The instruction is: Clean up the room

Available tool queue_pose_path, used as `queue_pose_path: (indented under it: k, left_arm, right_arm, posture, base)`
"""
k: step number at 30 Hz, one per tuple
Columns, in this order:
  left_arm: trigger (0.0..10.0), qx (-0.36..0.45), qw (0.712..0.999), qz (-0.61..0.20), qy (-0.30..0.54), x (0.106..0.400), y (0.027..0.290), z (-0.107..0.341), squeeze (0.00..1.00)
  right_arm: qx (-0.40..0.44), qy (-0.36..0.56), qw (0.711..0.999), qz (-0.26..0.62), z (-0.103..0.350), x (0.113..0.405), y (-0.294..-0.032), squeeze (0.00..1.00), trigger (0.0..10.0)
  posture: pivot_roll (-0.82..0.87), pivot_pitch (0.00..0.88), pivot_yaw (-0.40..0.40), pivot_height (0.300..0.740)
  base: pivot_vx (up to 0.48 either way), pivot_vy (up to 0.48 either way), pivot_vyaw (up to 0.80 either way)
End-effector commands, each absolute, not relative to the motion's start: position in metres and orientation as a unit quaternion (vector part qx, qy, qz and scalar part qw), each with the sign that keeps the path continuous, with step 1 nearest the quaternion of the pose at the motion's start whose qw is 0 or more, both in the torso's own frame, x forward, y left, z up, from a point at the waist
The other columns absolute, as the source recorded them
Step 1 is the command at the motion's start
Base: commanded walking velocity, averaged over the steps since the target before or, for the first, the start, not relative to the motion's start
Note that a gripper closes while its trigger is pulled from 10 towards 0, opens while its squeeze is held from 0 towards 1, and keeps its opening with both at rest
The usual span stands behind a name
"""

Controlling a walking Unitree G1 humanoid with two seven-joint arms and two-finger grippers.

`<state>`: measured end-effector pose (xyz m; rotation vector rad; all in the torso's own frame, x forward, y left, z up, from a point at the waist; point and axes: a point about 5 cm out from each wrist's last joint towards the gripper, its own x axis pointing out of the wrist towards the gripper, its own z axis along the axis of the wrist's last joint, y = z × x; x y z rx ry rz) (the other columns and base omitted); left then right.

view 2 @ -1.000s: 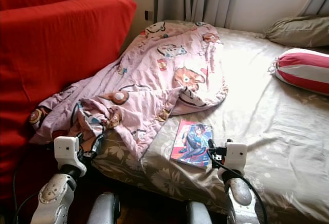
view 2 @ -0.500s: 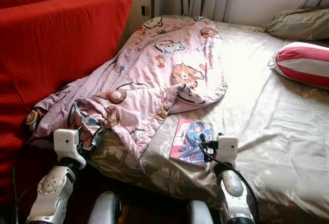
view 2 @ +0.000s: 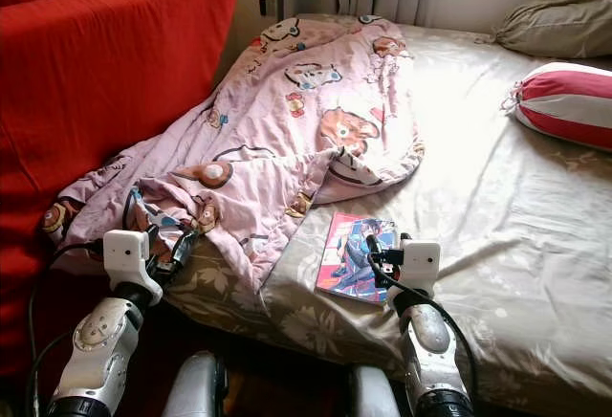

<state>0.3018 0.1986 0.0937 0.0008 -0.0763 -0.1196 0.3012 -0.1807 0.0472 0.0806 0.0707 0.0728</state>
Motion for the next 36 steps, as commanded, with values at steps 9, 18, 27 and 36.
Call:
queue_pose_path:
  k: [9,18,27,36]
  left_arm:
    - [10.0,-0.006,0.998,-0.046,-0.041,0.305,0.208,0.1,0.0]
    - [10.0,-0.008,0.998,-0.039,-0.049,0.299,0.208,0.102,0.0]
    - [10.0,-0.002,0.999,-0.026,-0.045,0.28,0.214,0.097,0.0]
    - [10.0,-0.003,0.999,-0.027,-0.037,0.271,0.211,0.096,0.0]
  right_arm:
    - [0.036,0.016,0.999,0.022,0.056,0.304,-0.191,0.0,10.0]
    - [0.019,0.026,0.998,0.058,0.049,0.296,-0.18,0.0,10.0]
    - [0.026,0.046,0.997,0.051,0.045,0.298,-0.185,0.0,10.0]
    - [0.024,0.042,0.997,0.063,0.047,0.3,-0.179,0.0,10.0]
  posture:
    - [0.06,0.125,0.013,0.589]
    - [0.09,0.111,-0.017,0.589]
    - [0.12,0.142,-0.044,0.589]
    - [0.13,0.173,-0.046,0.589]
  base:
    - [0.0,0.0,0.0]
    - [0.0,0.0,0.18]
    - [0.082,0.0,0.09]
    - [0.261,0.0,0.0]
